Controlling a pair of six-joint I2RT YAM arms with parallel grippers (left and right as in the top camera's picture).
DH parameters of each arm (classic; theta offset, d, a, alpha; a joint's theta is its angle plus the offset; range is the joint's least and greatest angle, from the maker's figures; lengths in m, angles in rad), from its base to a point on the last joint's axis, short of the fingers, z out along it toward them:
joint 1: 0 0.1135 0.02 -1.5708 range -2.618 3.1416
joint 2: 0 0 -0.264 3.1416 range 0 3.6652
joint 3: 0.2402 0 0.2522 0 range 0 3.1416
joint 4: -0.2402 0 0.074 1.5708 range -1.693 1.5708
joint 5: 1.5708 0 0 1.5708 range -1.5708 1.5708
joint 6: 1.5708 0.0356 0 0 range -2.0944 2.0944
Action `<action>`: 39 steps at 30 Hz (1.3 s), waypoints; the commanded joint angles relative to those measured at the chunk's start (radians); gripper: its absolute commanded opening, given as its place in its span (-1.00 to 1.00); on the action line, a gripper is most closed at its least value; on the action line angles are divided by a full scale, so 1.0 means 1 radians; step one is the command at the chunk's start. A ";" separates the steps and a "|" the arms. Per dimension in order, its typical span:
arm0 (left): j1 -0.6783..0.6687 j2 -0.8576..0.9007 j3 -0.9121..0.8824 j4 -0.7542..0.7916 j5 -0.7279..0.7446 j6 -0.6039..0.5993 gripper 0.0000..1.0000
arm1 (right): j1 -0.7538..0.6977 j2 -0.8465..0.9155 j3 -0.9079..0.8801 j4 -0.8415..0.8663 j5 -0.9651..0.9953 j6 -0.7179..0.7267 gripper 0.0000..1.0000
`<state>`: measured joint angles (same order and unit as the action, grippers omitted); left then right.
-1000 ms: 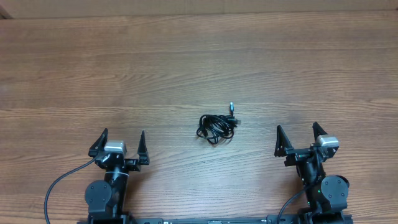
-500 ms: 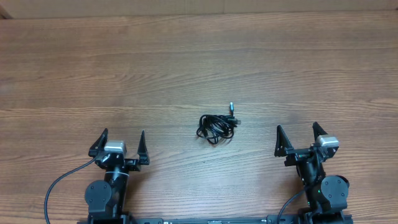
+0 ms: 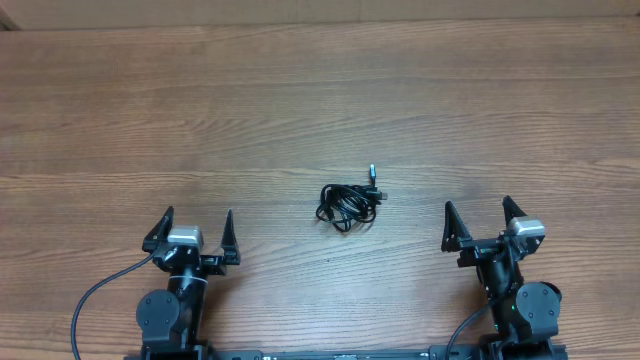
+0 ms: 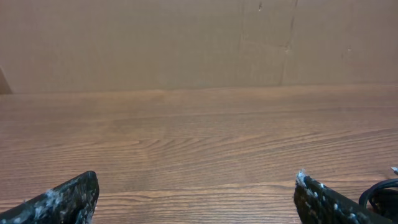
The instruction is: Untangle cables
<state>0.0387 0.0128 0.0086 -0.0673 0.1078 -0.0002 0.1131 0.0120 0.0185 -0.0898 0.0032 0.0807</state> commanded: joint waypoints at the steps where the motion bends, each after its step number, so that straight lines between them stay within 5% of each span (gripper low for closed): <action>1: -0.005 -0.008 -0.004 -0.003 -0.011 0.000 0.99 | 0.006 -0.009 -0.011 0.006 -0.006 -0.003 1.00; 28: -0.006 -0.008 -0.004 -0.002 0.006 -0.006 0.99 | 0.006 -0.009 -0.011 0.006 -0.006 -0.003 1.00; 34: -0.006 -0.008 -0.003 0.000 0.040 -0.360 0.99 | 0.006 -0.009 -0.011 0.013 -0.058 0.000 1.00; 39: -0.006 -0.008 -0.002 0.000 0.044 -0.362 0.99 | 0.006 -0.009 -0.010 0.012 -0.061 0.000 1.00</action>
<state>0.0391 0.0128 0.0086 -0.0654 0.1280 -0.2855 0.1131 0.0120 0.0185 -0.0834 -0.0410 0.0818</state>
